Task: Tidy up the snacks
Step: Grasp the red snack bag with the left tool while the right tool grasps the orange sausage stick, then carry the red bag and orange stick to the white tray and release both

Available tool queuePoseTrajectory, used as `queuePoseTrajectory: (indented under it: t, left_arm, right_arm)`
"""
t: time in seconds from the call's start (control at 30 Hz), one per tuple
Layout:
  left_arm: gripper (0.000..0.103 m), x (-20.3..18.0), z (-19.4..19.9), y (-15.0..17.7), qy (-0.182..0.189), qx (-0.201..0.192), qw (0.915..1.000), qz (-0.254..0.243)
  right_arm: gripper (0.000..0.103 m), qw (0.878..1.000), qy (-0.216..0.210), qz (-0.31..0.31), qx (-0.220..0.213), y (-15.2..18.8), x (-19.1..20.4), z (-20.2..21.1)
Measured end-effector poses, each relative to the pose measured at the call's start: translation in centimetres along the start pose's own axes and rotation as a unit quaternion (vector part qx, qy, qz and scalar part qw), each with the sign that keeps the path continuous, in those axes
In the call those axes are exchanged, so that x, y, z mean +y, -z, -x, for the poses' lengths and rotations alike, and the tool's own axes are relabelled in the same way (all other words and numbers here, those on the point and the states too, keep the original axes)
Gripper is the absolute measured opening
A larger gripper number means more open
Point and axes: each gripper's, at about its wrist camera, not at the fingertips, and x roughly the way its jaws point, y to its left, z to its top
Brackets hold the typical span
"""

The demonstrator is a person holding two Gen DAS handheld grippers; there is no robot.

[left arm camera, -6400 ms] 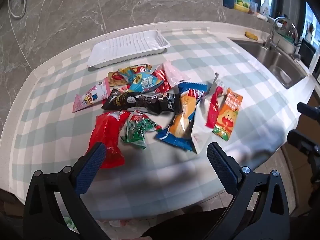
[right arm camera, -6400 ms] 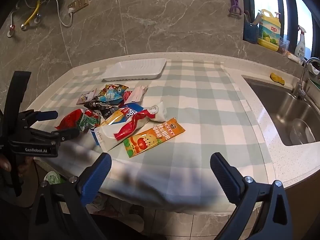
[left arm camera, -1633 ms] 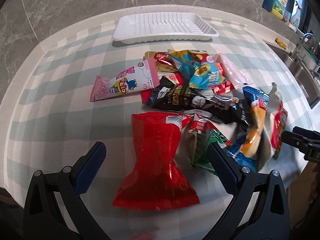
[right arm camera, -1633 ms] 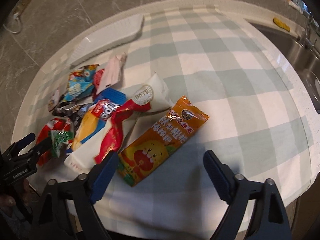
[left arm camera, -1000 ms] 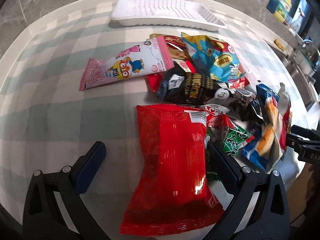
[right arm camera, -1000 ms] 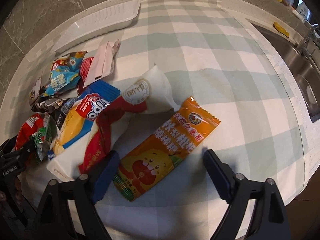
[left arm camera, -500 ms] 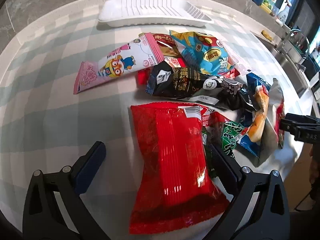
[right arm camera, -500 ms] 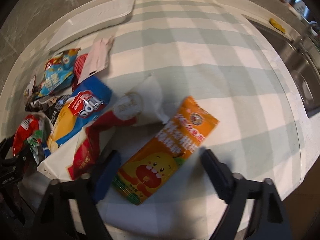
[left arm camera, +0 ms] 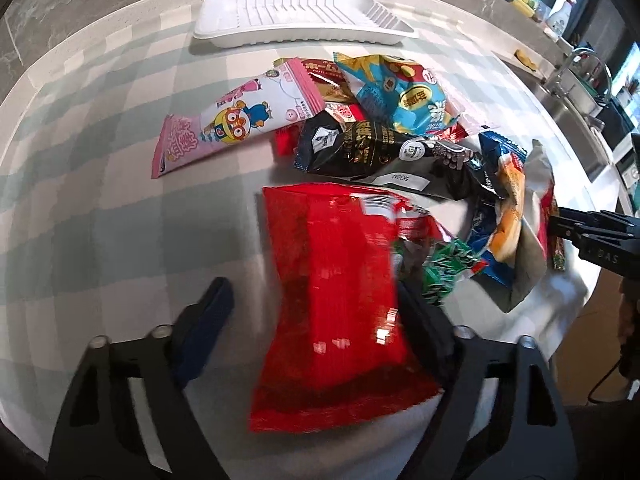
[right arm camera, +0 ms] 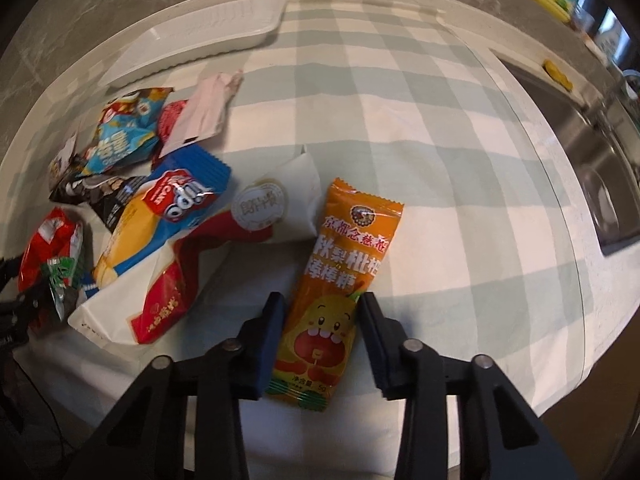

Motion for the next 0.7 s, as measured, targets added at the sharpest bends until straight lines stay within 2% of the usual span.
queuePoseTrajectory:
  t: [0.03,0.07,0.2,0.3,0.47,0.7]
  left_arm:
    - [0.058,0.1,0.2,-0.1,0.008,-0.001,1.0000,0.001]
    - [0.053,0.2,0.3,-0.1,0.015,-0.001,0.9999,0.005]
    - [0.045,1.1,0.7,-0.3,0.033,0.006,0.9991,0.025]
    - [0.038,1.6,0.9,-0.4,0.050,0.011,0.9981,0.036]
    - [0.037,2.5,1.3,-0.4,0.062,0.016,0.9967,0.049]
    - [0.038,3.1,0.9,-0.7,0.085,0.031,0.9935,0.070]
  right_arm:
    - [0.033,1.000,-0.003,0.002,-0.001,0.0,0.1,-0.1]
    - [0.031,1.000,-0.008,0.002,-0.002,0.0,0.1,-0.1]
    - [0.019,0.999,-0.047,-0.016,-0.006,0.1,-1.5,0.2]
    - [0.018,0.997,-0.067,-0.027,-0.007,0.1,-2.4,0.4]
    - [0.017,0.993,-0.103,-0.057,-0.007,0.4,-3.9,0.5]
    - [0.018,0.991,-0.117,-0.067,-0.001,0.8,-4.3,0.2]
